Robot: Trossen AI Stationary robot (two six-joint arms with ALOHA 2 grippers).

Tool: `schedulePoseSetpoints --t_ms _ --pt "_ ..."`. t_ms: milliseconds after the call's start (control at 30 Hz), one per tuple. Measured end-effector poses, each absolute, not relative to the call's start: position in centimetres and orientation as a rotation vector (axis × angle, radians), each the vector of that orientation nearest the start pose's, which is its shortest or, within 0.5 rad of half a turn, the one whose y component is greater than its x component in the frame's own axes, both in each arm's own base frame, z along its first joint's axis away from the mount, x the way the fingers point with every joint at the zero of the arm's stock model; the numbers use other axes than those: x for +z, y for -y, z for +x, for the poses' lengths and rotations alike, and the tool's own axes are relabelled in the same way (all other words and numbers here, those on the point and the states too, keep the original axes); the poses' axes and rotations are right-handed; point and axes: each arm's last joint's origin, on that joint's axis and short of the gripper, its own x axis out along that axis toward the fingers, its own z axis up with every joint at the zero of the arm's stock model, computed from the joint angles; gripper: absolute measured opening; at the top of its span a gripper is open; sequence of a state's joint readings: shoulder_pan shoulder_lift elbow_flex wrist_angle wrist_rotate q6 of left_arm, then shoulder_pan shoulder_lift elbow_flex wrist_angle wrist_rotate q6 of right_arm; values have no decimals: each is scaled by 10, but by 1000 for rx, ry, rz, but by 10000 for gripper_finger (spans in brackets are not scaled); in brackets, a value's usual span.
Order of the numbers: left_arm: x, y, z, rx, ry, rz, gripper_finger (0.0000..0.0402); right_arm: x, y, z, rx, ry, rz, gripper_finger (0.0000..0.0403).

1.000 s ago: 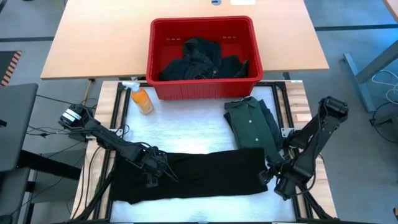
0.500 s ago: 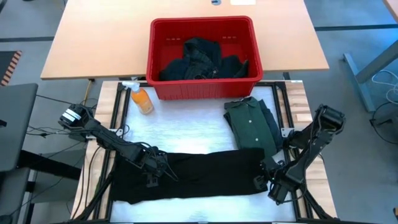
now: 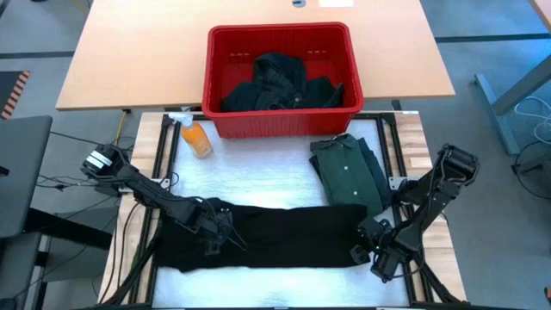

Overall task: Fold laundry
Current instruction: Fold the black shirt

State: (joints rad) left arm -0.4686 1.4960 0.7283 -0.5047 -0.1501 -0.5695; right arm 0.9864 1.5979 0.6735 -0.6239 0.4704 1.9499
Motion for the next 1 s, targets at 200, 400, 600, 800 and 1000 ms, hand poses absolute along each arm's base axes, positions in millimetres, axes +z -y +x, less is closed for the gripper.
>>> schedulePoseSetpoints --t_ms 200,400,600,800,1000 --pt "167 114 236 18 -1162 -31 97 132 -177 132 -639 -948 688 27" --pt "179 116 245 38 -1090 15 97 177 -173 125 -537 -1088 698 28" --pt "169 132 282 -64 -765 9 97 238 -167 124 -365 -1058 678 28" --pt "137 129 318 -38 -660 -2 97 298 -164 129 -170 -977 615 28" --pt "113 130 357 -81 -694 -2 97 366 -155 129 -21 -850 480 30"
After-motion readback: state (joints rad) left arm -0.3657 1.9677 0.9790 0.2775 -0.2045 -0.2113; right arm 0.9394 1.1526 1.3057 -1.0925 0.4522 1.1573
